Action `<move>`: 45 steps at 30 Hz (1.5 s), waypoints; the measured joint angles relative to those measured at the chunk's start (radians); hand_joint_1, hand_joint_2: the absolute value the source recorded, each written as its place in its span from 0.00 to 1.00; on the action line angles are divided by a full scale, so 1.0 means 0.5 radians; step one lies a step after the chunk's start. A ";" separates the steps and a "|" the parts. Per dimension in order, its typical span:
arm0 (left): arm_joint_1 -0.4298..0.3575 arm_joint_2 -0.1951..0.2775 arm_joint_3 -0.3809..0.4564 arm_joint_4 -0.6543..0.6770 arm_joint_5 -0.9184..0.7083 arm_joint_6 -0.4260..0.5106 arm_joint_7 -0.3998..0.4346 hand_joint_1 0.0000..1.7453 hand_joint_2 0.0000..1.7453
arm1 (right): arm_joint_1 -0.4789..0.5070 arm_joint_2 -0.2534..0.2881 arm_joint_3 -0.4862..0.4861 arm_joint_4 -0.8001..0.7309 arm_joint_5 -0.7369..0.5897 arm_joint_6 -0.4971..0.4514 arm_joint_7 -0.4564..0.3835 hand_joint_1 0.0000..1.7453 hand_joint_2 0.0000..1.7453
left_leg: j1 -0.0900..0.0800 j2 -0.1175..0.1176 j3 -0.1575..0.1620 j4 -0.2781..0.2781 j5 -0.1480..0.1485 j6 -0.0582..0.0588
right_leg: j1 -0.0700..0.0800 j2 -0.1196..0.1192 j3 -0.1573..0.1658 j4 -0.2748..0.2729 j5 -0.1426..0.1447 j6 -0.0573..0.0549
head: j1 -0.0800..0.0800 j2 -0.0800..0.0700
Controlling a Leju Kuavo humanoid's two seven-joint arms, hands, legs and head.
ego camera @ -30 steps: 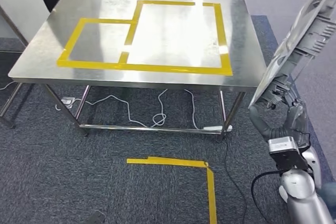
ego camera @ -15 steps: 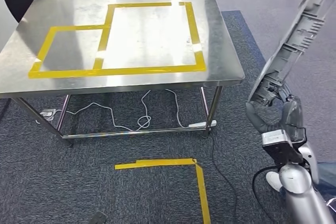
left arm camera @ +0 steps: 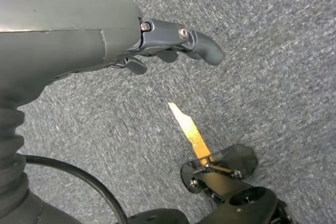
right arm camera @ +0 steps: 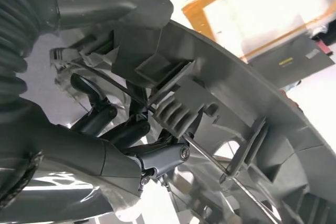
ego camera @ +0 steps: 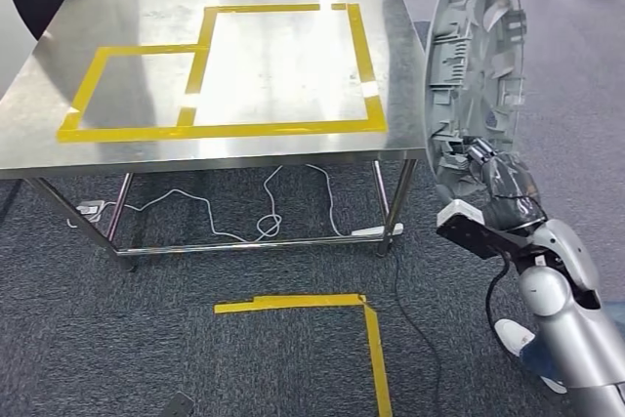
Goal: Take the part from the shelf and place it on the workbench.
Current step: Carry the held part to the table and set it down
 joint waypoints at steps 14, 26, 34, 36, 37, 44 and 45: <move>-0.009 0.007 0.000 0.000 -0.018 0.042 0.013 0.00 1.00 | -0.091 -0.003 0.245 0.128 0.185 -0.107 0.025 1.00 1.00 | -0.011 -0.015 -0.073 0.115 0.012 0.016 | 0.041 0.020 0.010 -0.009 -0.009 -0.101 | -0.019 0.000; -0.015 -0.004 0.001 0.000 -0.022 0.057 0.012 0.00 1.00 | -0.035 -0.004 0.251 0.130 0.162 -0.168 0.017 1.00 1.00 | 0.007 -0.011 -0.025 -0.021 0.034 0.039 | 0.010 0.014 -0.258 0.474 -0.181 0.005 | -0.009 0.000; -0.022 -0.003 0.001 0.000 -0.029 0.071 0.012 0.00 1.00 | -0.036 -0.004 0.242 0.122 0.179 -0.166 0.007 1.00 1.00 | 0.003 -0.014 -0.044 0.027 0.006 -0.031 | 0.004 0.006 -0.007 -0.004 -0.002 -0.055 | -0.013 0.000; -0.023 -0.003 0.001 0.000 -0.030 0.074 0.012 0.00 1.00 | -0.038 -0.004 0.244 0.114 0.184 -0.165 0.007 1.00 1.00 | 0.008 -0.015 -0.098 0.162 -0.084 -0.051 | -0.002 0.003 -0.004 -0.008 0.002 -0.080 | -0.022 0.000; -0.023 -0.004 0.001 0.000 -0.030 0.075 0.012 0.00 1.00 | -0.038 -0.004 0.246 0.110 0.186 -0.164 0.005 1.00 1.00 | 0.010 -0.015 -0.150 0.288 -0.151 -0.058 | 0.000 0.002 -0.004 -0.008 0.002 -0.087 | -0.027 0.000; -0.022 -0.005 0.001 0.000 -0.031 0.078 0.013 0.00 1.00 | -0.033 -0.004 0.258 0.096 0.191 -0.163 -0.008 1.00 1.00 | 0.001 -0.012 -0.093 0.171 -0.015 -0.011 | 0.021 0.005 0.008 -0.006 -0.006 -0.091 | -0.028 0.000; -0.023 -0.004 0.000 0.000 -0.031 0.078 0.013 0.00 1.00 | -0.034 -0.004 0.258 0.093 0.191 -0.163 -0.009 1.00 1.00 | -0.003 -0.010 -0.055 0.080 0.011 -0.001 | 0.024 0.004 0.005 -0.005 -0.007 -0.085 | -0.027 0.000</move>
